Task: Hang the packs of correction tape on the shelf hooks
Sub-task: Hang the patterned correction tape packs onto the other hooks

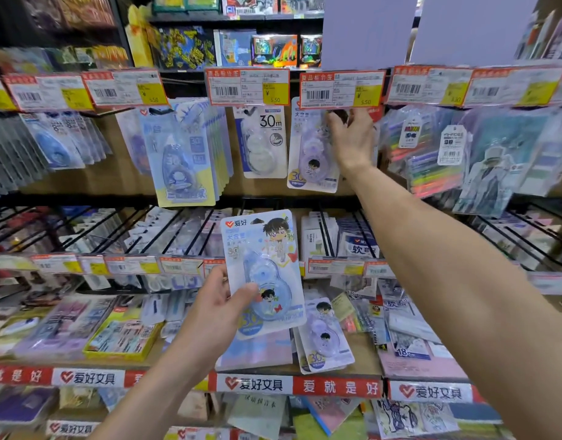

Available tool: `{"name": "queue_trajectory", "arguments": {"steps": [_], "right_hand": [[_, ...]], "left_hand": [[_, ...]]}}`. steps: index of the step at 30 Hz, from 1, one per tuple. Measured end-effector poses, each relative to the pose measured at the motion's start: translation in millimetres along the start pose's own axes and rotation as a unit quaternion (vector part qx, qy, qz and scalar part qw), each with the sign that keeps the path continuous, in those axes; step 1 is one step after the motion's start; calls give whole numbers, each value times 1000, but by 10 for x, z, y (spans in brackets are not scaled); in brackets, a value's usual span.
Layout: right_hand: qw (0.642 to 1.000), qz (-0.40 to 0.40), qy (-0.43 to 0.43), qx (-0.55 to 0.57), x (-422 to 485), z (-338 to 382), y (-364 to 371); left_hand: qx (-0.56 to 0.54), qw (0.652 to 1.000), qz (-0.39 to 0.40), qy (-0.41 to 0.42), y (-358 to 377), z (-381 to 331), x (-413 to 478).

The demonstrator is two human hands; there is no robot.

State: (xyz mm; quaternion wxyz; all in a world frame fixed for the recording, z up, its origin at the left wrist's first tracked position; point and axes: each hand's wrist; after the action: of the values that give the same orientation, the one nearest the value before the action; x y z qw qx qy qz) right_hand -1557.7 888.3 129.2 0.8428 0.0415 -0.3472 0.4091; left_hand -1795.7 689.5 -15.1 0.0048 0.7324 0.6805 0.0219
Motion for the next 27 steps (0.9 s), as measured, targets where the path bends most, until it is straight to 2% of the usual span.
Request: {"name": "queue_trajectory", "arguments": {"steps": [8,16,19,22,24,27], "right_hand": [[996,13,-20,-87,182,-68,111],[994,88,7,-69,-440,-138,-113],[992,90,54,65,-804,-157,-328],[945,160,135,250,-1112,-166,-526],[921,224,149,281,-1233,-174,-610],[906,249,148,308,-1292,-175,-689]], "left_hand": [[-4,999,2,43,126,13,163],[-21,998,6,63,316,-127,213],[-22,997,2,76,370,-199,274],[-12,996,17,85,461,-244,305],[1,995,31,96,555,-252,311],[21,994,45,101,692,-267,298]]}}
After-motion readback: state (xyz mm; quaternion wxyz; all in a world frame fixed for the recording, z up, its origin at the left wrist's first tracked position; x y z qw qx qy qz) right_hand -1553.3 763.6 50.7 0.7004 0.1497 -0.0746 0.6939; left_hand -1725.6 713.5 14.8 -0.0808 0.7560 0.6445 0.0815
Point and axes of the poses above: each hand's wrist, its own x-axis towards the middle knuckle, its own y-axis out of the palm, z = x × y, and after that the axes turned 3 degrees about -x, right-handed
